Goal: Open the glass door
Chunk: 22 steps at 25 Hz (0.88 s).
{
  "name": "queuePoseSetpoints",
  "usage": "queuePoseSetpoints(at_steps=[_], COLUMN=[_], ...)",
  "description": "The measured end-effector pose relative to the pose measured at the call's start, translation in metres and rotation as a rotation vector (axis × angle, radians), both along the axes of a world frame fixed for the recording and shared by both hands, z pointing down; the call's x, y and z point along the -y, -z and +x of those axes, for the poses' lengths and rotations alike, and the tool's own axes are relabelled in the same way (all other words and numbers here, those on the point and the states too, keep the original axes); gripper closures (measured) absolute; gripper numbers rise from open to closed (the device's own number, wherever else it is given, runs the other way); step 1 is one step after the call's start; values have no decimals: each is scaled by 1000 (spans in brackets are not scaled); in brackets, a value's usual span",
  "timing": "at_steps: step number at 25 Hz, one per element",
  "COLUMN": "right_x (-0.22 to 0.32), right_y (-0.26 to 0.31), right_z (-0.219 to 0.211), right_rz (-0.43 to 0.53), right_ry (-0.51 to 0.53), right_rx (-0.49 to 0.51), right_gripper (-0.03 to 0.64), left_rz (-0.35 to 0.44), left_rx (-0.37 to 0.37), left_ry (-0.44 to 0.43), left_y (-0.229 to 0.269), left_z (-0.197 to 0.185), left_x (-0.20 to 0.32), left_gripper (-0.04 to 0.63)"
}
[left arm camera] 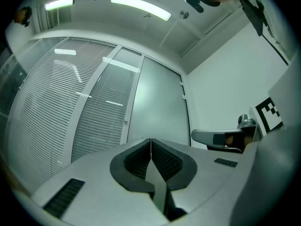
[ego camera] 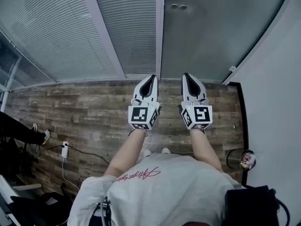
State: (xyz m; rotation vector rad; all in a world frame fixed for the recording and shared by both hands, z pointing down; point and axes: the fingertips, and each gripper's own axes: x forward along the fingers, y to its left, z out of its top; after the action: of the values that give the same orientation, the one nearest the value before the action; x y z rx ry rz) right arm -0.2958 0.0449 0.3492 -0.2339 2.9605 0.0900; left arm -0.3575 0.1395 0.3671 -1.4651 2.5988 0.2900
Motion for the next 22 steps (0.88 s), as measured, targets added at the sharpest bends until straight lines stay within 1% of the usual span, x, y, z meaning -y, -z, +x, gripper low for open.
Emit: queuePoseSetpoints(at_steps=[5,12,19,22], right_x=[14,32,55,61], right_y=[4,10,11,4], right_z=[1,-3,-5,-10], right_rz=[-11,0,5,-5], right_ry=[-13,-1,15,19], right_rx=[27,40,46,35], right_gripper=[598,598,598,598], left_rz=[6,0,15,7], left_rx=[3,14,17,6], left_ry=[6,18,65,77], left_y=[2,2,6,0], left_z=[-2,-3,-8,-12], left_x=[10,30,42,44], left_gripper=[578,578,578,578])
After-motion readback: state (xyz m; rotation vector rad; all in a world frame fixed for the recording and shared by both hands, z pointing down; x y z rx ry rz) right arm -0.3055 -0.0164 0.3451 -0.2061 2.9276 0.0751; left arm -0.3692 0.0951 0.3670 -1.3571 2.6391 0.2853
